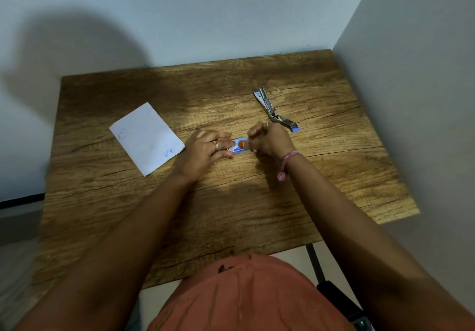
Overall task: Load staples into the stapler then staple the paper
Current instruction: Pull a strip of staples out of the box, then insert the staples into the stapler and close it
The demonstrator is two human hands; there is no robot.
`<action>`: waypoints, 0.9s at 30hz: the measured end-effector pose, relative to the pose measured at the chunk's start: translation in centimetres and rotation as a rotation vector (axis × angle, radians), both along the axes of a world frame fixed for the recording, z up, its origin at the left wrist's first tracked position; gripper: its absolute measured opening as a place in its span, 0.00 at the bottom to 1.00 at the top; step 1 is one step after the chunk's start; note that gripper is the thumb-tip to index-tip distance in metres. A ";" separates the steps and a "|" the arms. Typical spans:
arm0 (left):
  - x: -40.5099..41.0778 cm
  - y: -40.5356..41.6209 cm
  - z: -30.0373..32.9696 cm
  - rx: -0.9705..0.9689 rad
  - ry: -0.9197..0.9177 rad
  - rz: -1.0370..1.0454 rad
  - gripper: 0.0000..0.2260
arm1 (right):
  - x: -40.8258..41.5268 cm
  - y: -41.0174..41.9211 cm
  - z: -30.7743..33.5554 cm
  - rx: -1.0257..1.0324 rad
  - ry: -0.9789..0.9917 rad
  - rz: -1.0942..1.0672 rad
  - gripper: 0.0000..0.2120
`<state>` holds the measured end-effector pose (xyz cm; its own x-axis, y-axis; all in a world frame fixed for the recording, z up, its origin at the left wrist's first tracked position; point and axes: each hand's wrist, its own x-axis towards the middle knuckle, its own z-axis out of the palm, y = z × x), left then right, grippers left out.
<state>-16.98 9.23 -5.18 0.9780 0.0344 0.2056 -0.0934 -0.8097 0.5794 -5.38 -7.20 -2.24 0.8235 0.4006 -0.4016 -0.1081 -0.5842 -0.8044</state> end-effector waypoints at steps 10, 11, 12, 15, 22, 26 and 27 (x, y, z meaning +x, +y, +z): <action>-0.2 -0.5 -0.6 -0.160 -0.017 0.322 0.11 | -3.0 -8.0 -0.2 0.182 -0.096 0.322 0.09; 0.0 -0.5 -0.7 -0.190 0.002 0.359 0.12 | -3.2 -8.7 -0.3 0.144 -0.133 0.360 0.11; 0.1 -0.5 -0.8 -0.189 0.012 0.382 0.12 | -3.4 -9.1 -0.4 0.122 -0.163 0.385 0.13; 0.6 -0.5 -0.9 -0.173 0.043 0.411 0.13 | -3.9 -9.0 -0.8 0.163 -0.235 0.391 0.16; 0.9 -0.6 0.0 -0.279 0.055 0.443 0.14 | -4.2 -8.4 -1.1 0.191 -0.405 0.419 0.09; 2.7 -2.4 1.4 -0.292 -0.006 0.561 0.17 | -4.0 -8.4 -1.6 0.192 -0.453 0.456 0.06; 3.4 -3.3 1.8 -0.292 -0.018 0.558 0.16 | -4.0 -8.4 -1.7 0.193 -0.452 0.454 0.06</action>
<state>-13.61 5.95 -3.39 0.7932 0.5956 0.1266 0.2861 -0.5481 0.7860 -9.35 -15.62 -3.92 0.6266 0.7772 0.0569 0.4869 -0.3334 -0.8073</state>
